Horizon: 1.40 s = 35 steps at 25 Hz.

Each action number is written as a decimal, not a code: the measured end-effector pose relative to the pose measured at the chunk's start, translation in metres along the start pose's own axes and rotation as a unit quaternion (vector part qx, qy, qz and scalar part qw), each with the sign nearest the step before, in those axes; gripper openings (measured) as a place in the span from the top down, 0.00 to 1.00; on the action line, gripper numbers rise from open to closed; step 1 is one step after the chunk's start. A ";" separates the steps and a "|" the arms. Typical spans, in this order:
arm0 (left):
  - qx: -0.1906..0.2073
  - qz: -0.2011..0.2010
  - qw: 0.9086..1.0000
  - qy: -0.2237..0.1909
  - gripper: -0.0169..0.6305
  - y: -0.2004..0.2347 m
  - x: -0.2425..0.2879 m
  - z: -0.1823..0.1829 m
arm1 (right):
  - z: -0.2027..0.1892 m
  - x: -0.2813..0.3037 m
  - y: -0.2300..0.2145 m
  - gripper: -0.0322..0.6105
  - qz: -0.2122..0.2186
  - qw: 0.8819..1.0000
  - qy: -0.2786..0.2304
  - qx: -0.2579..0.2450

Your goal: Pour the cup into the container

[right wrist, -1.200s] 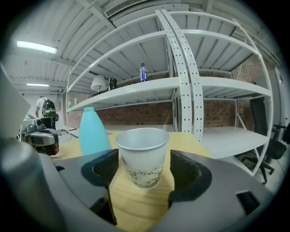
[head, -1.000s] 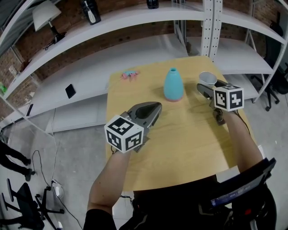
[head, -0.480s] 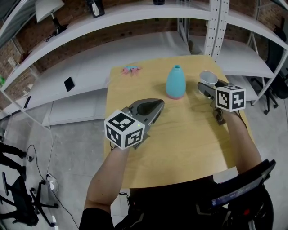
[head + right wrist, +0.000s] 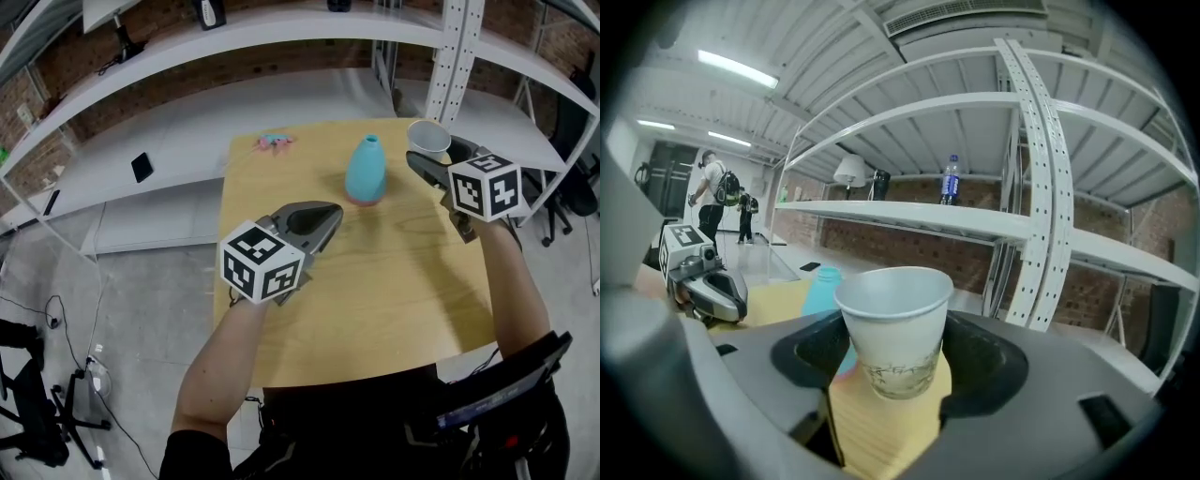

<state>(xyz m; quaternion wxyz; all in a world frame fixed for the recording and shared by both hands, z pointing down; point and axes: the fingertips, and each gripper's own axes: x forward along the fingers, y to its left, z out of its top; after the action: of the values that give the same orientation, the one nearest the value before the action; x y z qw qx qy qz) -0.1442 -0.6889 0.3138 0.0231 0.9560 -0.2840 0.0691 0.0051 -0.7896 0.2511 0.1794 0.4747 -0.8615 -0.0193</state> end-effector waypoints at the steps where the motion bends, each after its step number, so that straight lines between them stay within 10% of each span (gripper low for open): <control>1: 0.000 -0.001 1.000 0.000 0.97 -0.001 -0.001 0.000 | 0.005 0.001 0.002 0.46 0.003 1.000 0.001 -0.007; 14: 0.002 -0.009 1.000 0.002 0.97 -0.005 -0.004 -0.001 | 0.040 0.014 0.015 0.46 -0.022 0.986 0.044 -0.160; 35: 0.003 -0.021 1.000 0.000 0.97 -0.007 -0.005 -0.001 | 0.049 0.034 0.027 0.46 -0.075 0.924 0.105 -0.360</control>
<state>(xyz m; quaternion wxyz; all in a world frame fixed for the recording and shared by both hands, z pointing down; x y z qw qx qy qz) -0.1447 -0.6804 0.3138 0.0216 0.9617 -0.2641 0.0698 -0.0497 -0.8095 0.2205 0.4251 0.4411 -0.7347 -0.2915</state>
